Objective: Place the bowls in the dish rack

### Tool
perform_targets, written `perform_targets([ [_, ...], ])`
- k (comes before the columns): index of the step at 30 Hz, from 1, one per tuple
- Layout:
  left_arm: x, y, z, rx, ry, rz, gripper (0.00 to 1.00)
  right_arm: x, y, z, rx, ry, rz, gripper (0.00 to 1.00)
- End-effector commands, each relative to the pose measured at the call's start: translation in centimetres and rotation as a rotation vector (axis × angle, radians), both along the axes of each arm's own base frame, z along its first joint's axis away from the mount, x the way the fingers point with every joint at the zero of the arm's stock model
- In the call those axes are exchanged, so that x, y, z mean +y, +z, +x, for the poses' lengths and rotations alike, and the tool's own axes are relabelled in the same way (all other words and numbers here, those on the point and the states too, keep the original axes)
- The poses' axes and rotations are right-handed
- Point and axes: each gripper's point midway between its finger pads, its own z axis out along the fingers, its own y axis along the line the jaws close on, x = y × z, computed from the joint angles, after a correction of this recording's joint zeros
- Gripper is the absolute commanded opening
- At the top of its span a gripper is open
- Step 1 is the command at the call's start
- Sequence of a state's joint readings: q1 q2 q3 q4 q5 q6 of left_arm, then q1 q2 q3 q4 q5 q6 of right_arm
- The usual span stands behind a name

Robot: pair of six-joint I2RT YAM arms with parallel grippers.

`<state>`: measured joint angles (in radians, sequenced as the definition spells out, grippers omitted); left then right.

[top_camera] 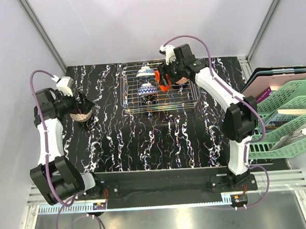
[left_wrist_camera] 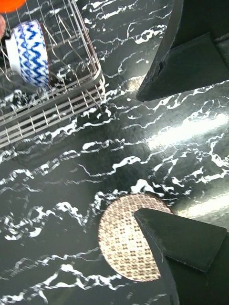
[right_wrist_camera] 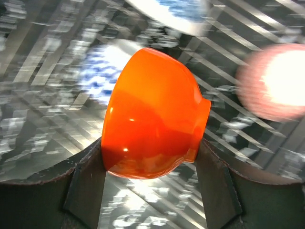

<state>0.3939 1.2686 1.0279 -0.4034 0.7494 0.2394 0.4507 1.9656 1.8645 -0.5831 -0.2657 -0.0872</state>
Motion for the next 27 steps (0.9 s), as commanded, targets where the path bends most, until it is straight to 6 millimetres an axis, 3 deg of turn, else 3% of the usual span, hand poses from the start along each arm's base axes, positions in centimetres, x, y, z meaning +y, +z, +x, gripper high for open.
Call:
perform_targets([
  [1,1.2,0.0,-0.3,-0.030,0.010,0.013,0.99,-3.7,1.7,4.2,-0.207,-0.101,-0.227,0.00],
  [6,1.8,-0.6,-0.7,-0.021,0.018,-0.012,0.99,-5.0,0.6,6.3,-0.262,-0.131,-0.349,0.00],
  [12,2.2,-0.8,-1.0,-0.021,0.026,-0.025,0.99,-5.7,-2.2,8.1,-0.273,-0.117,-0.476,0.00],
  [27,2.8,-0.6,-1.1,-0.027,0.032,-0.040,0.99,-3.5,-7.4,6.6,-0.265,0.039,-0.677,0.00],
])
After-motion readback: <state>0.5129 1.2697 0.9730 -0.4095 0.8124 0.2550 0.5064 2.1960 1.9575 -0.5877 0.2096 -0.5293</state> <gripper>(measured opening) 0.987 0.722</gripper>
